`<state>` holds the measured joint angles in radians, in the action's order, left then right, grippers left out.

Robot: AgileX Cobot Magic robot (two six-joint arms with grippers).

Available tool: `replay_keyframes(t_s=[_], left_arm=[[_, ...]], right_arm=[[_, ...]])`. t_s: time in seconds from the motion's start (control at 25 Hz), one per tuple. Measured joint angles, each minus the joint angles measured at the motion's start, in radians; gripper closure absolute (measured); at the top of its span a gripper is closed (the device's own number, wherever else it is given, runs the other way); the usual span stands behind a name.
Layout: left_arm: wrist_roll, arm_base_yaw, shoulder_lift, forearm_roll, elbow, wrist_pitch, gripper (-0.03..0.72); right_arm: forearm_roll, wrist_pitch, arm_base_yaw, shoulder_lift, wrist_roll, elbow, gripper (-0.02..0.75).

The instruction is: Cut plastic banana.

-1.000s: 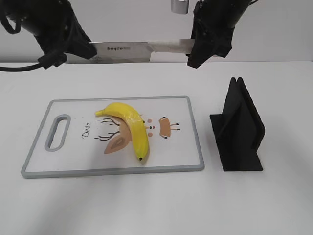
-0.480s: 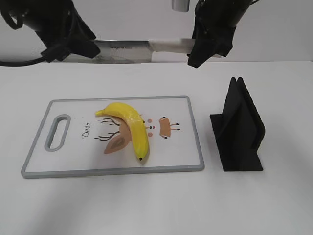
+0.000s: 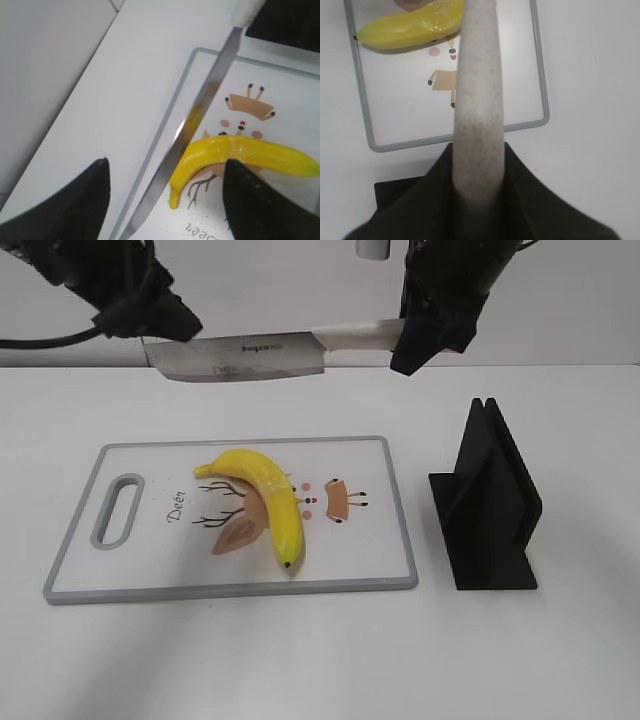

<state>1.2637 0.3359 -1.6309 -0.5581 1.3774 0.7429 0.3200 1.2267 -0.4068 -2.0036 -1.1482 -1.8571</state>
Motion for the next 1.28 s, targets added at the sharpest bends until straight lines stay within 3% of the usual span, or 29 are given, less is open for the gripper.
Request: replay_keyframes(t_s=[0.32,0.56,0.72,0.92,1.28], left_arm=[[-0.565,-0.035,0.072,0.355,0.000,-0.048,0.036],[-0.916,-0.184,0.083,0.408,0.000,0.198,0.052],[-0.999,-0.264,0.086,0.417,0.000,0.413,0.081],[-1.069,-0.279,0.102,0.474,-0.021,0.466,0.114],[-1.080,-0.279,0.331,0.463,-0.283,0.471,0.117]], right_arm=[[-0.008,0.000,0.000,0.020,0.163,0.000,0.568],[-0.029,0.000,0.000,0.056,0.471,0.000,0.568],[-0.058,0.001,0.000,0.065,0.675,0.000,0.568],[-0.064,0.002,0.000,0.084,0.867,0.007,0.568],[-0.020,0.000,0.000,0.216,0.985,0.196,0.568]])
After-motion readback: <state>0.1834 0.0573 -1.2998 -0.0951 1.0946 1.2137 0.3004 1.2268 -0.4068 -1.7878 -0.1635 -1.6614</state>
